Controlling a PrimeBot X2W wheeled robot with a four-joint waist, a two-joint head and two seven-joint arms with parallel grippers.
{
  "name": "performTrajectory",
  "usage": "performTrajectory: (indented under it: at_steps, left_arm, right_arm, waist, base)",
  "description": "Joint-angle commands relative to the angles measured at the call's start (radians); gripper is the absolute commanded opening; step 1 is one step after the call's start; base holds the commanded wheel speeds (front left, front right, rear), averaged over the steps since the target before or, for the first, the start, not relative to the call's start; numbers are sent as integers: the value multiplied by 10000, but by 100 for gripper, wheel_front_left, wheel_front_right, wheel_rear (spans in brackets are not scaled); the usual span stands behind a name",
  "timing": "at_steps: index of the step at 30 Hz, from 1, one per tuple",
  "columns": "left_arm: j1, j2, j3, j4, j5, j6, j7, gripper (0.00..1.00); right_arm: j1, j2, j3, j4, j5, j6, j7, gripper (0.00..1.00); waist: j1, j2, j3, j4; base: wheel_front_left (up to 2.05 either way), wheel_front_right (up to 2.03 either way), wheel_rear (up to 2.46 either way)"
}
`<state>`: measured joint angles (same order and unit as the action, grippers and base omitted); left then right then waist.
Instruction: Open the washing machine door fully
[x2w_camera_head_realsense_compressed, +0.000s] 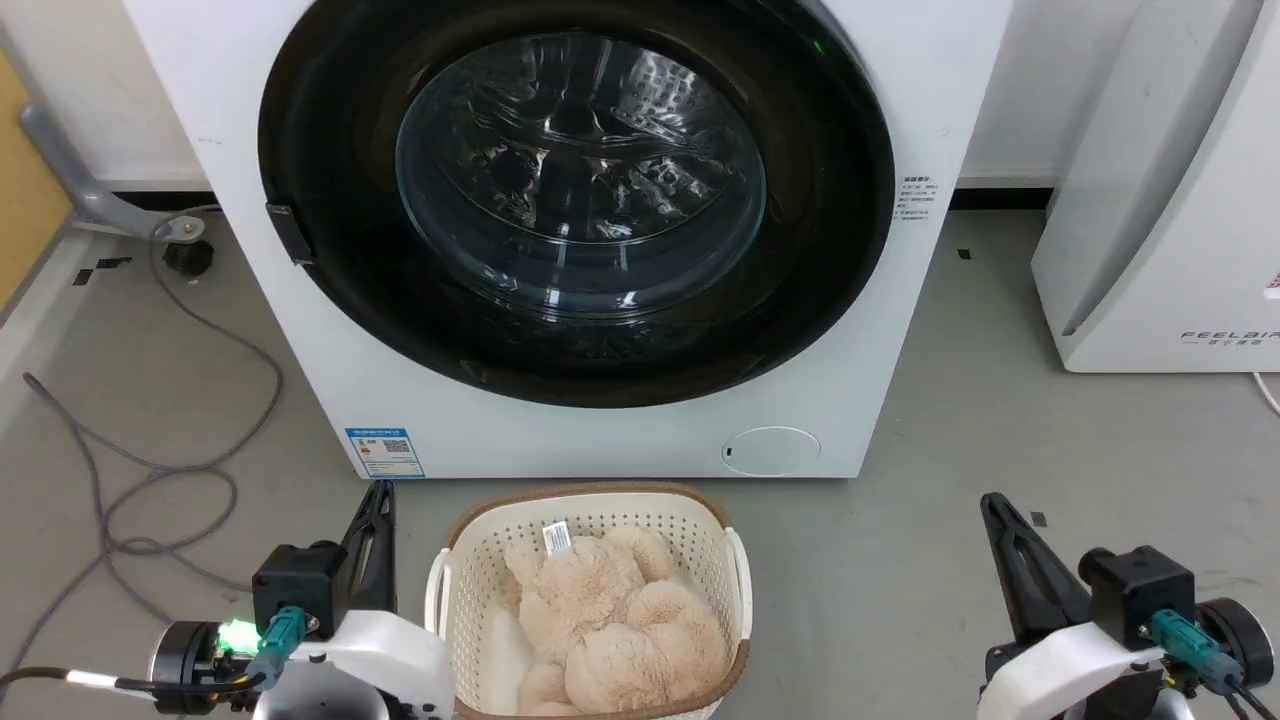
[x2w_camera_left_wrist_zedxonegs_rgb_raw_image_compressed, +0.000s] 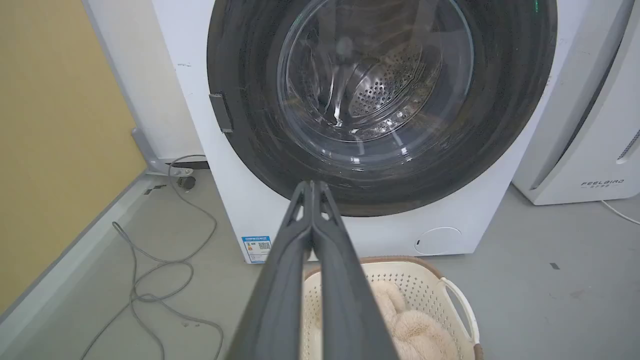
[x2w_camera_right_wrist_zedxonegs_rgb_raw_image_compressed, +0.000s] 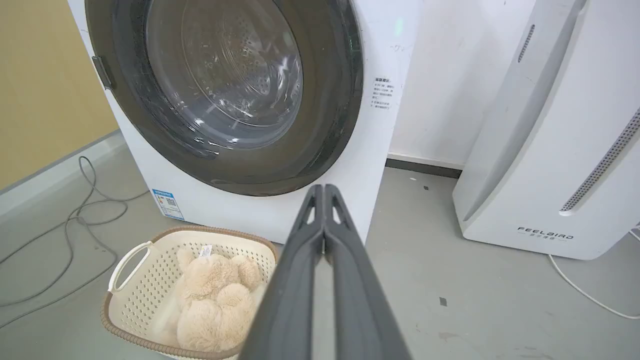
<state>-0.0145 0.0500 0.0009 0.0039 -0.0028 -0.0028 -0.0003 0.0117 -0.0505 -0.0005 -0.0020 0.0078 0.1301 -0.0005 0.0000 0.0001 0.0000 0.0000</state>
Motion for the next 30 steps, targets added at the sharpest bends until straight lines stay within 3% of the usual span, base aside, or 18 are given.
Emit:
performTrajectory:
  at_steps: [1,29,30]
  left_arm:
    - [145,3,-9,-39,28,28,3,0]
    - [145,3,-9,-39,28,28,3,0]
    - [0,0,-2,0,0,0,-1,100]
  right_arm:
    - [-117,3,5,20,-78,6,5,0]
    - [-117,3,5,20,-78,6,5,0]
    - [0,0,-3,0,1,0,-1,100]
  waist:
    - [0,-1,0,0]
    - [0,-1,0,0]
    - [0,-1,0,0]
  base:
    - [0,0,0]
    - [0,0,0]
    - [0,0,0]
